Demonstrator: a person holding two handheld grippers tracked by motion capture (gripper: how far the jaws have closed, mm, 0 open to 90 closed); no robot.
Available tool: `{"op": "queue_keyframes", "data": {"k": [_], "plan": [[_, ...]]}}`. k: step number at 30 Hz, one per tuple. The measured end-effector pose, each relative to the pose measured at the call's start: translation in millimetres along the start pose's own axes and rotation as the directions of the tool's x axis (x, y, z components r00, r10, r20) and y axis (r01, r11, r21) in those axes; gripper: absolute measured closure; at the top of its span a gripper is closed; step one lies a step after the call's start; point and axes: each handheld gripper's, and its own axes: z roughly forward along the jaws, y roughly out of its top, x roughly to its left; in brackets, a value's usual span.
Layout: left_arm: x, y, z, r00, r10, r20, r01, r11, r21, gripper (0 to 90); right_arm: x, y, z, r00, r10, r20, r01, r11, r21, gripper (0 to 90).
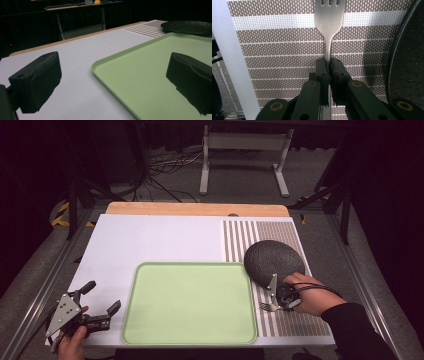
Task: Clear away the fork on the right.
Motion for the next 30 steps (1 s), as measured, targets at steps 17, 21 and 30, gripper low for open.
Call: {"op": "queue_keyframes", "data": {"k": [17,21,30], "plan": [[0.2,-0.2,-0.2,1.0,-0.003,-0.004,0.003,1.0,-0.003,0.7,6.9,1.6,-41.9,0.9978,0.064,0.017,-0.059,0.981,-0.186,85.5],[0.1,-0.2,-0.2,1.0,-0.003,-0.004,0.003,1.0,-0.003,0.7,8.7,3.1,-49.5,0.9968,0.078,0.019,-0.071,0.97,-0.233,85.5],[0.4,-0.1,-0.3,1.0,-0.002,-0.004,0.002,1.0,-0.003,0.7,11.0,7.8,-66.8,0.9933,0.101,0.056,-0.074,0.932,-0.355,85.5]]}}
